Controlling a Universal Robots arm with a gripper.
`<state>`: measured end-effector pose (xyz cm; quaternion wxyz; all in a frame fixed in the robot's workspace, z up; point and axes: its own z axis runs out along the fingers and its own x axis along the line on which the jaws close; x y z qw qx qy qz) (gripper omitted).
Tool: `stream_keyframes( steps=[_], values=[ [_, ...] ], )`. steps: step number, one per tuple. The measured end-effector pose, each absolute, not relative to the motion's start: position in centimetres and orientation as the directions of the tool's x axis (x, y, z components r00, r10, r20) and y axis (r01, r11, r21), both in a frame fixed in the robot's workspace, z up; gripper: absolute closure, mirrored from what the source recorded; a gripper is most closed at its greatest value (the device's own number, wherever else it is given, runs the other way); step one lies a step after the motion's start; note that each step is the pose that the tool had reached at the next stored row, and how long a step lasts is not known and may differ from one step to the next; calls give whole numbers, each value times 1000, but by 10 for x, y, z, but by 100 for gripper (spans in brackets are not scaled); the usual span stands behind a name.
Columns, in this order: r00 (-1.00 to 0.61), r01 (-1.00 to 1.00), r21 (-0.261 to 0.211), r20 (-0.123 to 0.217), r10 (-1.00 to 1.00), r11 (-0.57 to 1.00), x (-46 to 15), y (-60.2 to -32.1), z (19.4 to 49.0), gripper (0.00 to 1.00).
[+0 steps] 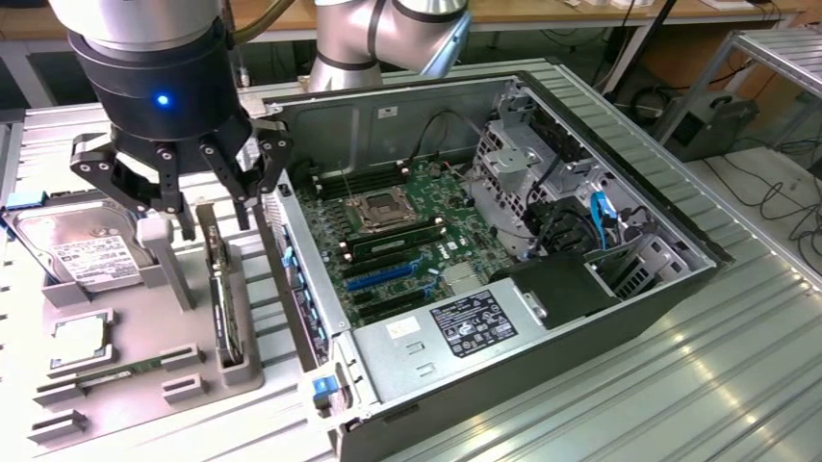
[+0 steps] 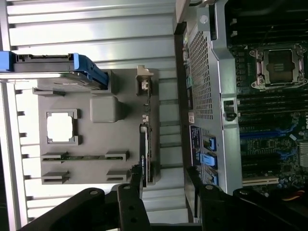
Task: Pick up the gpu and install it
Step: 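Pick up the gpu and move the gpu toward the slot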
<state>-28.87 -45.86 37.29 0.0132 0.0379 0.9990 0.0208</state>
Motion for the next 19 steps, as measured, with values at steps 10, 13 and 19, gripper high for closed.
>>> stream_keyframes(
  steps=[10,13,19],
  values=[
    [-997,75,42,-25,76,996,-294,-459,369,52],
    [-997,75,42,-25,76,996,-295,-459,368,52],
    [-997,75,42,-25,76,996,-296,-459,366,52]
  ],
)
